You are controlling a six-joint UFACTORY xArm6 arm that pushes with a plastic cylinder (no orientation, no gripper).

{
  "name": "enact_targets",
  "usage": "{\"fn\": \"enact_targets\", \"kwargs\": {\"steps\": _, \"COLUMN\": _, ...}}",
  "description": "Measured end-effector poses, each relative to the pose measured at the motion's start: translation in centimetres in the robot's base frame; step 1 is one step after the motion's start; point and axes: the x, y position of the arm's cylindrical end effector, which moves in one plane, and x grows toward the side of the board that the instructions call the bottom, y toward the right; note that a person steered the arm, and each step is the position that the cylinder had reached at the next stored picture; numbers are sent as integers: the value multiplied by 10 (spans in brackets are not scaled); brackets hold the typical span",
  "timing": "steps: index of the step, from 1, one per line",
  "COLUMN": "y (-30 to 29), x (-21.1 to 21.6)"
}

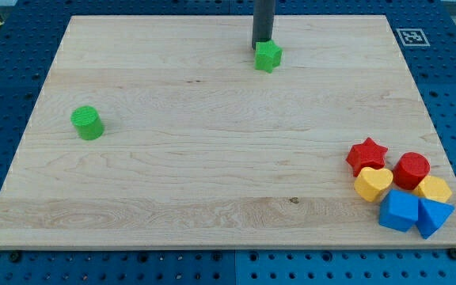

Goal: Move the green star diagonal to the yellow heart

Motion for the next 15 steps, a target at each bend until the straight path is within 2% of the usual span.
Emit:
{"fn": "enact_targets", "kwargs": {"steps": 4, "y": 2, "x": 33}}
{"fn": "enact_targets", "kwargs": {"steps": 5, "y": 3, "x": 59}}
{"fn": "enact_targets", "kwargs": {"steps": 7, "y": 8, "x": 77}}
{"fn": "enact_targets", "kwargs": {"steps": 9, "y": 69, "x": 71}}
{"fn": "enact_targets", "kwargs": {"steps": 10, "y": 76, "x": 99}}
{"fn": "enact_targets", "kwargs": {"steps": 14, "y": 79, "x": 92}}
{"fn": "enact_targets", "kwargs": {"steps": 15, "y": 73, "x": 127}}
